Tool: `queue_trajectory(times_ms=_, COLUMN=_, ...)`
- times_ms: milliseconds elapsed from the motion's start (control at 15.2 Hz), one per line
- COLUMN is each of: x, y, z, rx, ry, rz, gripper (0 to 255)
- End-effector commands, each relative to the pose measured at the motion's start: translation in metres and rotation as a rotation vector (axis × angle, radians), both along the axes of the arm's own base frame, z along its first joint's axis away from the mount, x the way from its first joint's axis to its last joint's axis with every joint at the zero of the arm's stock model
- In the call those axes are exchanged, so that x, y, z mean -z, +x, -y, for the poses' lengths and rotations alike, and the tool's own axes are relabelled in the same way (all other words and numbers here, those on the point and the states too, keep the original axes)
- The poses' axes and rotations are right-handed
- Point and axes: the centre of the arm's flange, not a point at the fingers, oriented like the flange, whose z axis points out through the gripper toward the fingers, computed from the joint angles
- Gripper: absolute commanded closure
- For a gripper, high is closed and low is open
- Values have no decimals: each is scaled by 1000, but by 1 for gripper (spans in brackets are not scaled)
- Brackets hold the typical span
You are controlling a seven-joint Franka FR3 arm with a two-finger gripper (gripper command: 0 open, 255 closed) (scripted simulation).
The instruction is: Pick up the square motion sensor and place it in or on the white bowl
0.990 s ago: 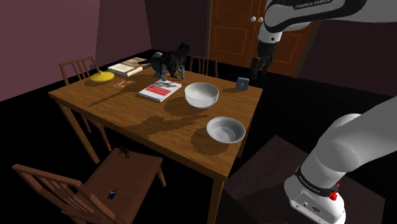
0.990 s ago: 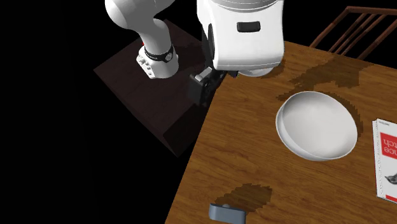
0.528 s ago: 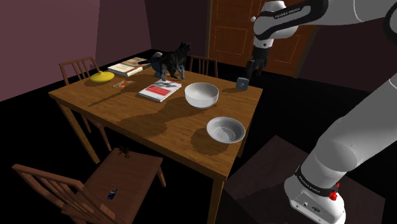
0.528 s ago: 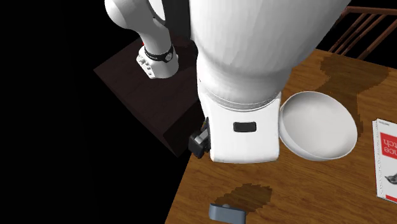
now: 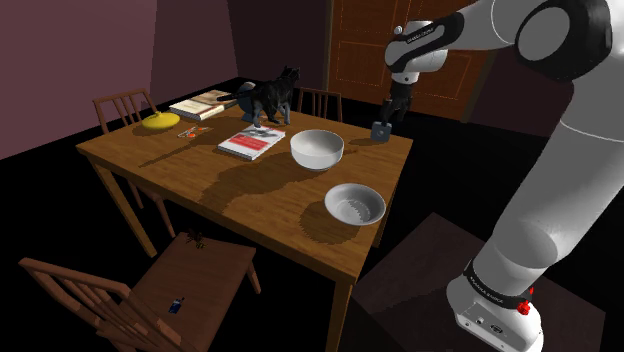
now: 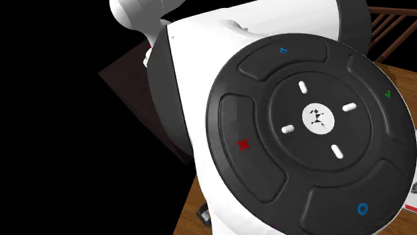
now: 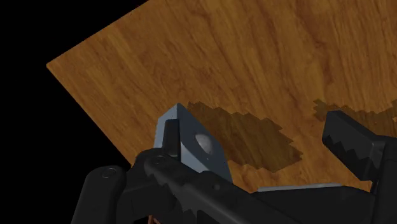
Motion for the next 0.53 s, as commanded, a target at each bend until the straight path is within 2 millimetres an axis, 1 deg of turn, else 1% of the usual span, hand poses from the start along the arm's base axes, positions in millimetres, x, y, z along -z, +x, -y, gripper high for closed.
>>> queue_trajectory(times_ms=0, x=12, y=17, z=16, rx=13, ry=1, rz=7, gripper=0)
queue_trajectory(times_ms=198, x=30, y=39, z=43, rx=34, ry=3, rz=15, gripper=0)
queue_trajectory(times_ms=264, x=32, y=42, z=47, rx=36, ry=3, rz=16, gripper=0)
queue_trajectory(times_ms=462, x=48, y=43, z=46, rx=36, ry=3, rz=16, gripper=0)
